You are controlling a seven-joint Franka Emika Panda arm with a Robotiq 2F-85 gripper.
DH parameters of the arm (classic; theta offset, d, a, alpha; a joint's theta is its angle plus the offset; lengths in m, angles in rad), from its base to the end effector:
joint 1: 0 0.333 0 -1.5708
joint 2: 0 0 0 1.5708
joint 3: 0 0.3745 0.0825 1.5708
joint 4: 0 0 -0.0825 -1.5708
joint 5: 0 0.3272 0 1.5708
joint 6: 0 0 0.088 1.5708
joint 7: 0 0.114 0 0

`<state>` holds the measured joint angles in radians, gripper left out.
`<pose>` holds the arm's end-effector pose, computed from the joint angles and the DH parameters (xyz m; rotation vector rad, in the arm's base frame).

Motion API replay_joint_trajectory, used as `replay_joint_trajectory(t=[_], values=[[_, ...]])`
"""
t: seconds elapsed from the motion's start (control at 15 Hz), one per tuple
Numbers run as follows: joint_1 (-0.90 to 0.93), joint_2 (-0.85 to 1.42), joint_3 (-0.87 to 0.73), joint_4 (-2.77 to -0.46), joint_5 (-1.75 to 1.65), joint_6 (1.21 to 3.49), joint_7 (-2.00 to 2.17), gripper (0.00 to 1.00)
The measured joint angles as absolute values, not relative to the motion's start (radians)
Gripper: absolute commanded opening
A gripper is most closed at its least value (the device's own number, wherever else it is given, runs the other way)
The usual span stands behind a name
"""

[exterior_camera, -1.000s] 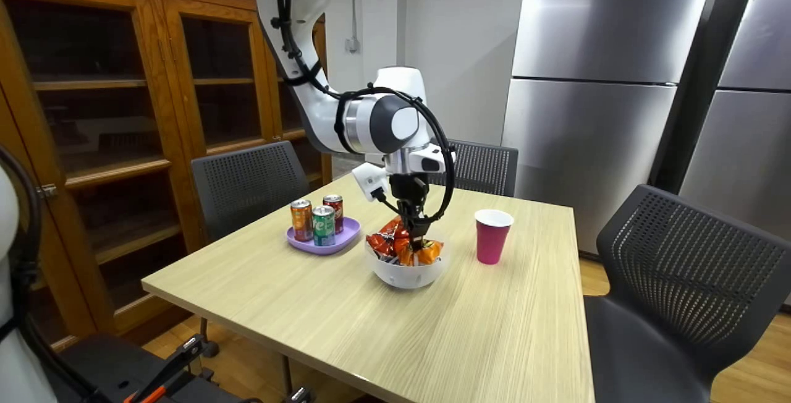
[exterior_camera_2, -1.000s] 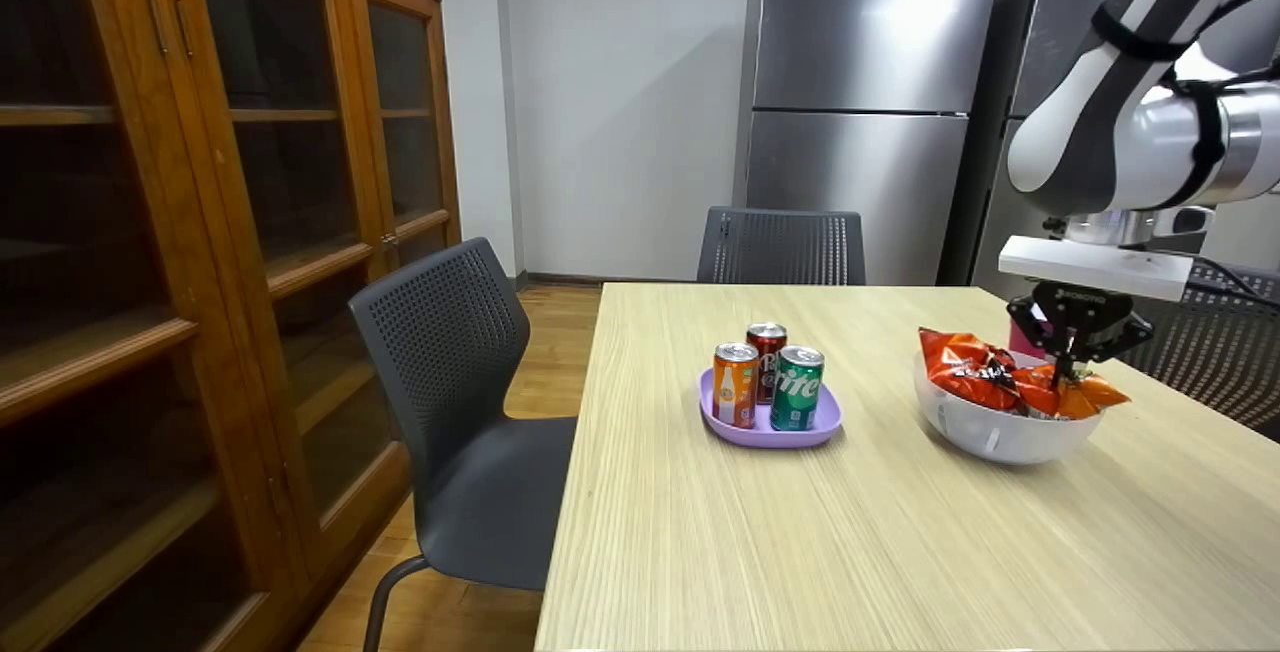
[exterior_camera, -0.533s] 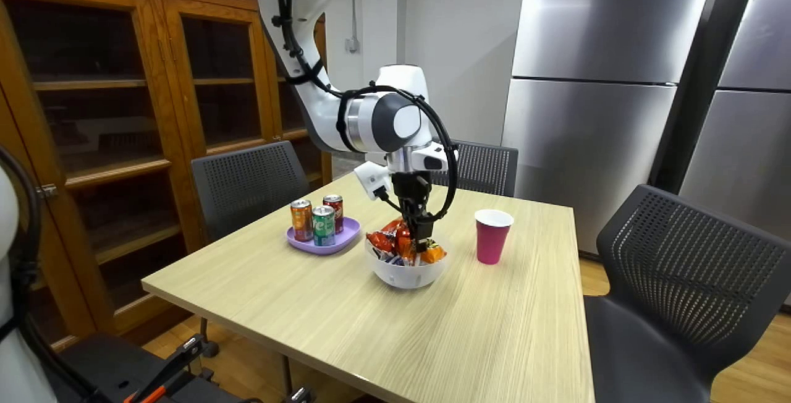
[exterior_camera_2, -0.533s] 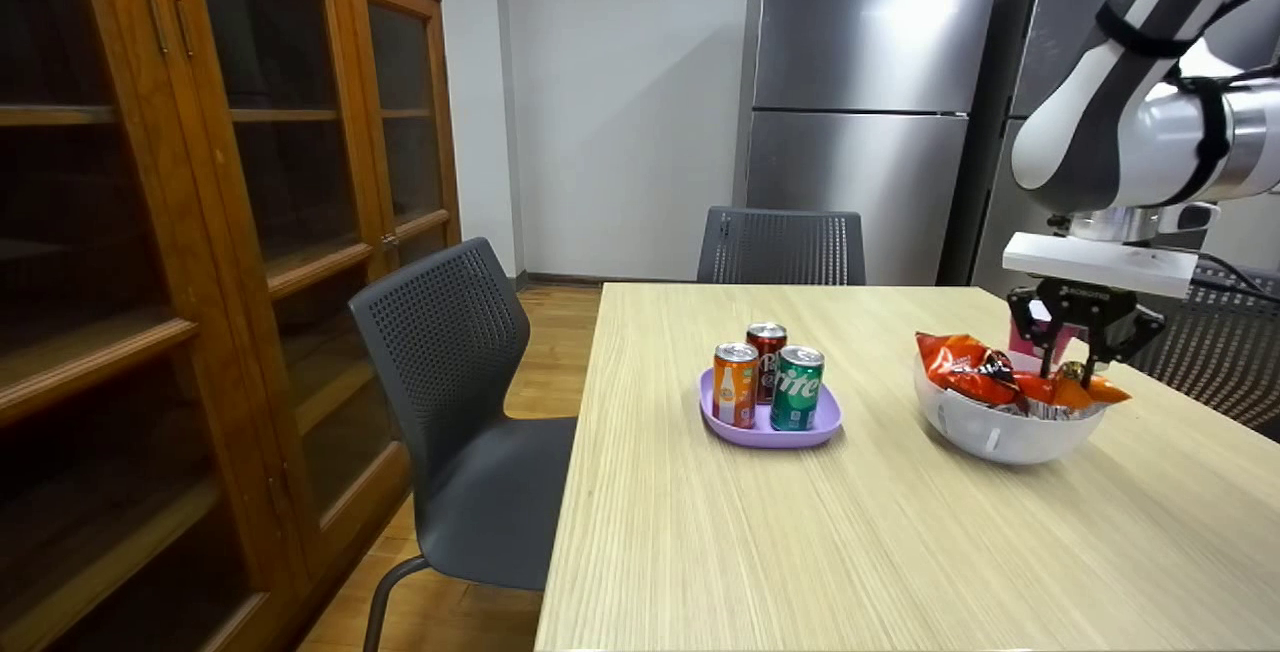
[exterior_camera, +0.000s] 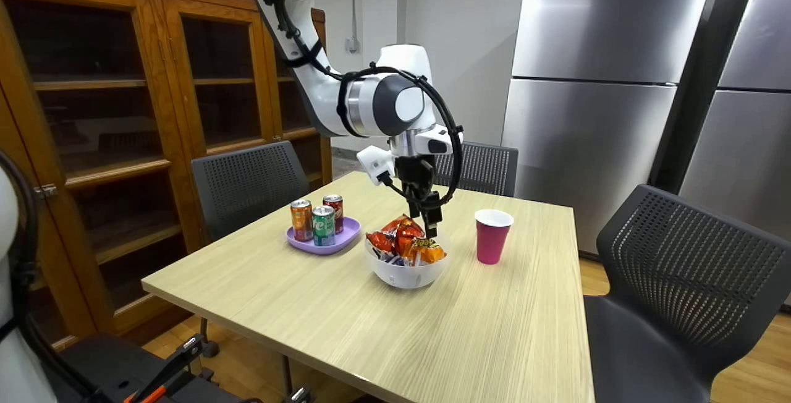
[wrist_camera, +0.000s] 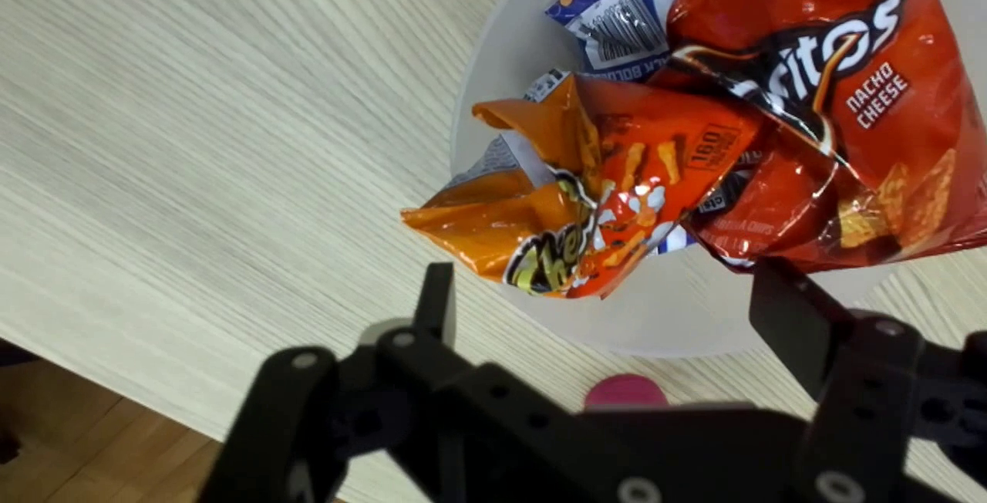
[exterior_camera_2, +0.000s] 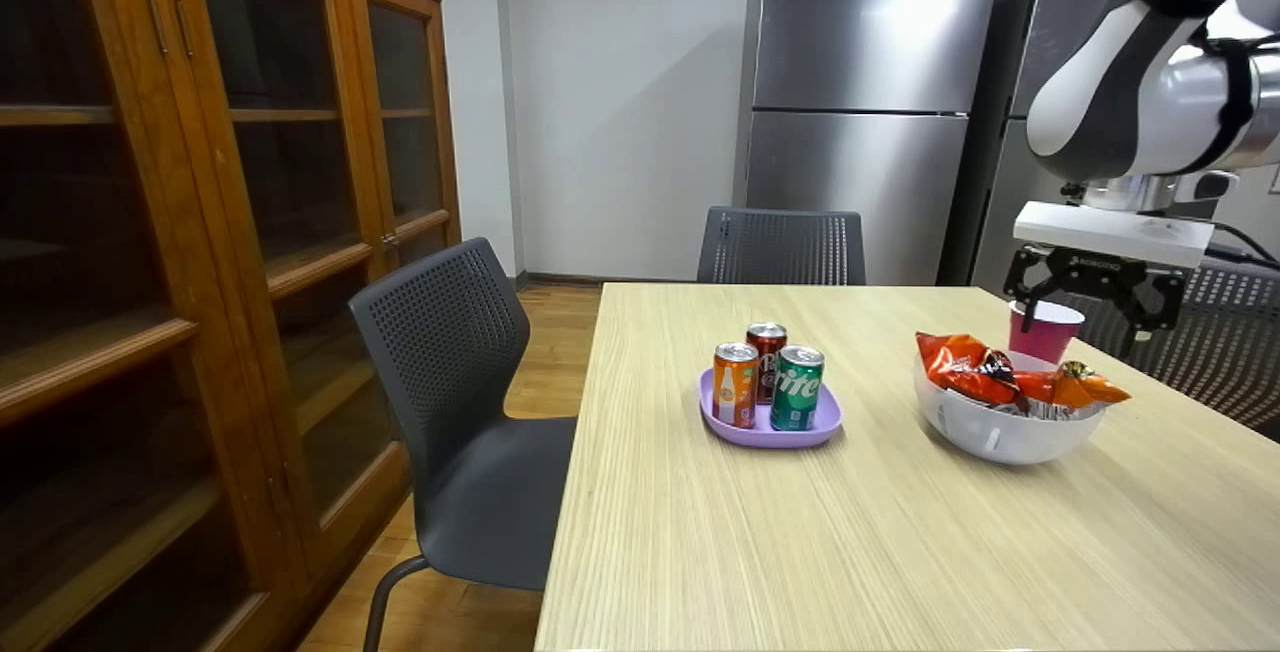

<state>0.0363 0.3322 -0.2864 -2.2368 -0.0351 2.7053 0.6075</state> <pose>0.5346 -0.1267 0.3356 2.8073 -1.1954 0.2525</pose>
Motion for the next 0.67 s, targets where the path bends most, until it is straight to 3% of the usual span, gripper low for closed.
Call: replay_joint_trajectory(t=[0.67], values=[[0.031,0.175,-0.265,-2.314,-0.100,2.707,0.343,1.00]])
